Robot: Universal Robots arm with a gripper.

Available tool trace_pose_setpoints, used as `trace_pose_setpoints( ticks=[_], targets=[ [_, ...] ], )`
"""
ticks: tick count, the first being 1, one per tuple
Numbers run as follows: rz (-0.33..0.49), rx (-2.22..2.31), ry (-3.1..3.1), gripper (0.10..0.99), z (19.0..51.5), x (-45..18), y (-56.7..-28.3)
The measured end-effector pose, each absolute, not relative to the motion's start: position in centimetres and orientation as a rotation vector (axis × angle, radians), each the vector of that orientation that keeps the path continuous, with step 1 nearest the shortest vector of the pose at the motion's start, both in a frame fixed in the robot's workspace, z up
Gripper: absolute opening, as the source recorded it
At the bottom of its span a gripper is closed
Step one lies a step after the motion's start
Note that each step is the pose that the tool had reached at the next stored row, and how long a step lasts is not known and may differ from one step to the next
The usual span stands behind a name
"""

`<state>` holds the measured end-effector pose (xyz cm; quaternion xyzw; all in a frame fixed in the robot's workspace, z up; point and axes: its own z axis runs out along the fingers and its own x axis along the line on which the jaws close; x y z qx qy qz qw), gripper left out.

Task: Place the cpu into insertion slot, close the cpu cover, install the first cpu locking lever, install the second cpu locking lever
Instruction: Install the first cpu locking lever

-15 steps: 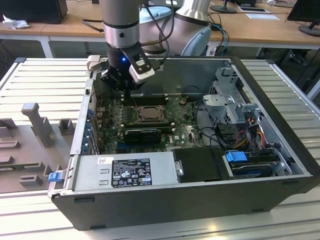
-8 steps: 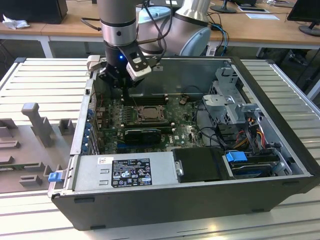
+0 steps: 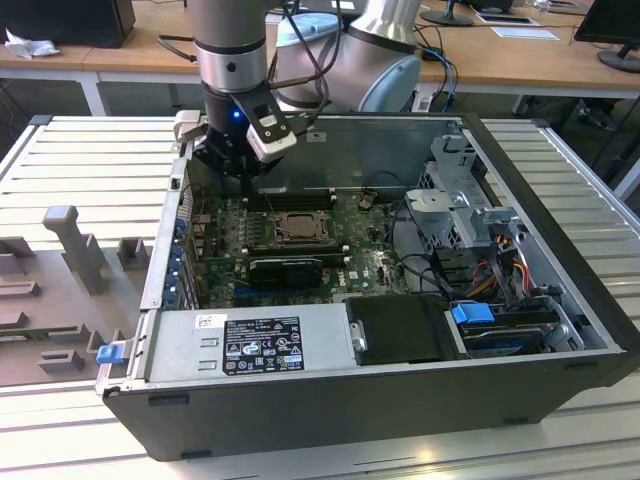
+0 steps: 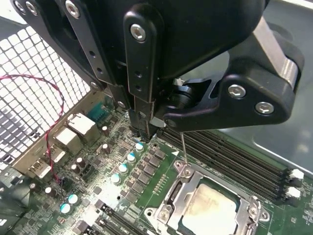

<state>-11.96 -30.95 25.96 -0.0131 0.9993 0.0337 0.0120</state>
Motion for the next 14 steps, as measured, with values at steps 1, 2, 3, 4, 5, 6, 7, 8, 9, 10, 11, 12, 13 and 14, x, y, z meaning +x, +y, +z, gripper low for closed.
trace_pose_setpoints(
  ticks=[1, 2, 3, 4, 5, 6, 7, 8, 9, 10, 11, 12, 13, 14],
  targets=[
    [0.105, -0.041, 3.115, 0.106, 25.9, -12.1, -30.9],
    [0.105, -0.041, 3.115, 0.106, 25.9, -12.2, -30.9],
    [0.105, -0.041, 3.115, 0.106, 25.9, -12.2, -30.9],
    [0.105, -0.041, 3.115, 0.106, 25.9, -12.3, -30.7],
    [0.105, -0.041, 3.116, 0.106, 25.9, -12.3, -30.6],
    [0.105, -0.041, 3.116, 0.106, 25.9, -12.3, -30.4],
    [0.105, -0.041, 3.116, 0.106, 25.9, -12.3, -30.3],
    [0.105, -0.041, 3.116, 0.106, 25.9, -12.3, -30.2],
    [0.105, -0.041, 3.115, 0.106, 25.9, -12.2, -30.1],
    [0.105, -0.041, 3.116, 0.106, 25.8, -12.2, -29.9],
    [0.105, -0.041, 3.115, 0.106, 25.8, -12.1, -29.8],
    [0.105, -0.041, 3.116, 0.106, 25.8, -12.1, -29.7],
    [0.106, -0.041, 3.115, 0.106, 25.7, -12.1, -29.7],
    [0.105, -0.041, 3.116, 0.106, 25.7, -12.1, -29.7]
  ],
)
